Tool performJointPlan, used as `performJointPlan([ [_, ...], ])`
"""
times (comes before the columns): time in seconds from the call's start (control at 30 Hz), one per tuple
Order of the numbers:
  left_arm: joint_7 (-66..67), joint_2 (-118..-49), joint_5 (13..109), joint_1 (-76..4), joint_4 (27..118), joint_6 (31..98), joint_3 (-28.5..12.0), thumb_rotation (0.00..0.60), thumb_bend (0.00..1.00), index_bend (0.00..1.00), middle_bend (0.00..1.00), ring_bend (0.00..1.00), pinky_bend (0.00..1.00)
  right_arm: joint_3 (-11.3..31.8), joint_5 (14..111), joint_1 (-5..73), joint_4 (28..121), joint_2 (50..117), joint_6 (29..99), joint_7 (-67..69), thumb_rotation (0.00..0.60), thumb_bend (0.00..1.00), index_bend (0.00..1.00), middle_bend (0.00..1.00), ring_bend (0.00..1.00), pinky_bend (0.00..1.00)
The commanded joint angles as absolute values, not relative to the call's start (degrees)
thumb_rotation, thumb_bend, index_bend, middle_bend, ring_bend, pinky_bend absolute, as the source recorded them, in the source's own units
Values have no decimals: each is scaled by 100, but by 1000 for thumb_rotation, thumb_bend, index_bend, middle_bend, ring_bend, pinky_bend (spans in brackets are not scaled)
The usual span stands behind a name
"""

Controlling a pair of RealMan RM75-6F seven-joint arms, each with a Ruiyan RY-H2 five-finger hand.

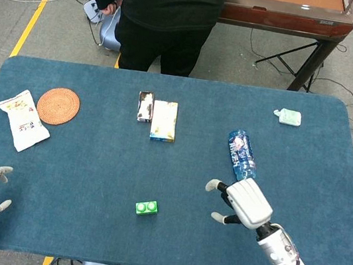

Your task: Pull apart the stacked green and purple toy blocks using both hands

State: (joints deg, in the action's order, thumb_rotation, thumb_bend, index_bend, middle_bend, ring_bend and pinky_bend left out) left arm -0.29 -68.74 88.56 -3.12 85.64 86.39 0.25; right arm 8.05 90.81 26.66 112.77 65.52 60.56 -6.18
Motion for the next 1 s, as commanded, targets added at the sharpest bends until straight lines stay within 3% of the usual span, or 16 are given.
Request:
performJointPlan([
  [0.03, -18, -6877, 8867, -316, 8566, 8633, 32, 600, 119, 344, 439, 414, 660, 897, 8745, 2944, 11428, 6797, 5697, -998, 600, 0, 398, 992, 1000, 1000],
  [0.57, -62, -6953, 8890, -285, 8459, 8612, 88, 600, 119, 344, 439, 414, 660, 877, 7211, 3763, 11198, 7775, 4957, -2260, 600, 0, 398, 1000, 1000, 1000],
  [1.0, -68, -7056, 8927, -269, 8340, 8562, 156, 600, 119, 344, 439, 414, 660, 808, 6270, 4312, 10689, 8645, 5042, -3100, 600, 0, 398, 1000, 1000, 1000],
])
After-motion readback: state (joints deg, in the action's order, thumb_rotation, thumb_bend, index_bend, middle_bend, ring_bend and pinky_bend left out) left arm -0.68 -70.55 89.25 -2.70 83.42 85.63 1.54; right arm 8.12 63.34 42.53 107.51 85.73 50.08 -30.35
